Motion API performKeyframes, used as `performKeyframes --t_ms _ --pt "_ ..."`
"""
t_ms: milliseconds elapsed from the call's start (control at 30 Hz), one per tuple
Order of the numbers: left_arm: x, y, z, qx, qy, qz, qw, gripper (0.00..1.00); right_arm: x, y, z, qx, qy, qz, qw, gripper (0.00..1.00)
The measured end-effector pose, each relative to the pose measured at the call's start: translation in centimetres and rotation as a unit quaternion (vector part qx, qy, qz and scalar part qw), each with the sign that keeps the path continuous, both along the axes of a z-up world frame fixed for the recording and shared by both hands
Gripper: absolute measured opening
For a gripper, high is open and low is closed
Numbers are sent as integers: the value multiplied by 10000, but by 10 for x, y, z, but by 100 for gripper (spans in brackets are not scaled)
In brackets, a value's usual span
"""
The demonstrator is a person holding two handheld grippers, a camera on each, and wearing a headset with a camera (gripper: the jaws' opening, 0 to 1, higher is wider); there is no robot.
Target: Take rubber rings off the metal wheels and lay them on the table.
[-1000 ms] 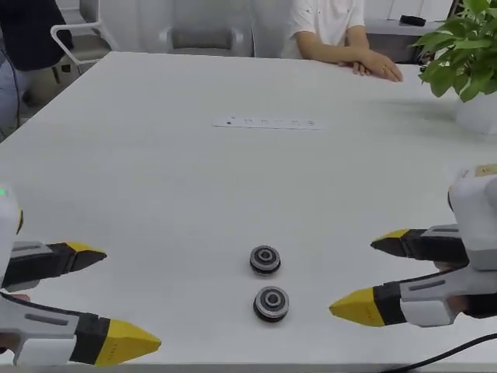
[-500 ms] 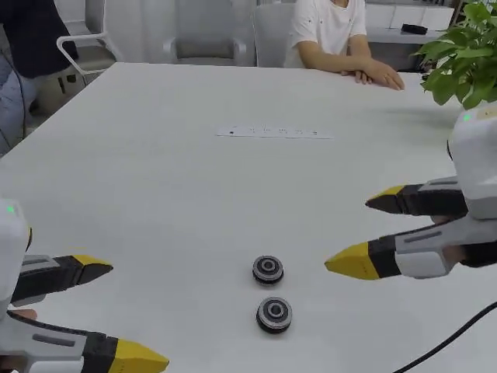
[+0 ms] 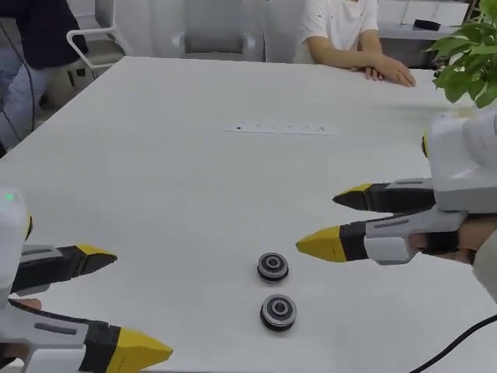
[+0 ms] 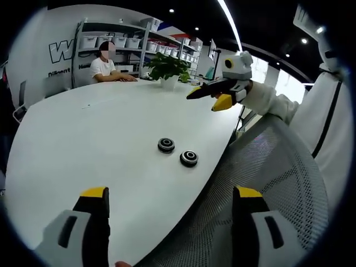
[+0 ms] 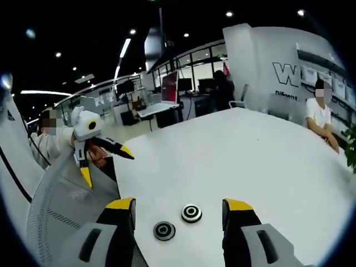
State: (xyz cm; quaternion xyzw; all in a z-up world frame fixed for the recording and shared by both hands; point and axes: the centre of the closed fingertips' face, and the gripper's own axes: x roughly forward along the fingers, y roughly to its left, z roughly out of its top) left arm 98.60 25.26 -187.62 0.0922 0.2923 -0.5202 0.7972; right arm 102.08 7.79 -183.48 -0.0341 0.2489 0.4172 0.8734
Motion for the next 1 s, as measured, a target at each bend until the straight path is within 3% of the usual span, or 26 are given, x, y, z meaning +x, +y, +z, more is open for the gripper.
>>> performKeyframes --t_ms 100,167,367,467,533,600,700,800,1000 --pt "-7 -13 13 -225 105 -317 9992 86 2 -1 5 460 -94 -94 9989 57" --pt "-7 -20 22 -295 69 -463 9985 83 4 -4 2 458 -75 -186 9987 54" --pt "4 -52 53 -360 -423 -959 9938 84 -3 10 -22 -346 -210 285 9988 54" --pt "10 -66 61 -347 -596 -1141 9911 84 -11 18 -34 -595 -100 611 9963 53" --pt "15 -81 72 -466 -956 -1394 9845 84 -15 23 -41 -735 -63 753 9944 53" --pt "19 -93 78 -552 -1172 -1556 9793 84 -17 24 -48 -810 -36 872 9929 52" --pt "26 -107 84 -743 -1338 -1601 9752 83 -20 28 -56 -844 90 984 9915 51" --pt "33 -116 83 -835 -1389 -1649 9729 81 -24 33 -66 -853 264 1113 9898 49" --pt "47 -131 60 -685 -1373 -1757 9724 74 -27 40 -88 -938 563 1188 9869 48"
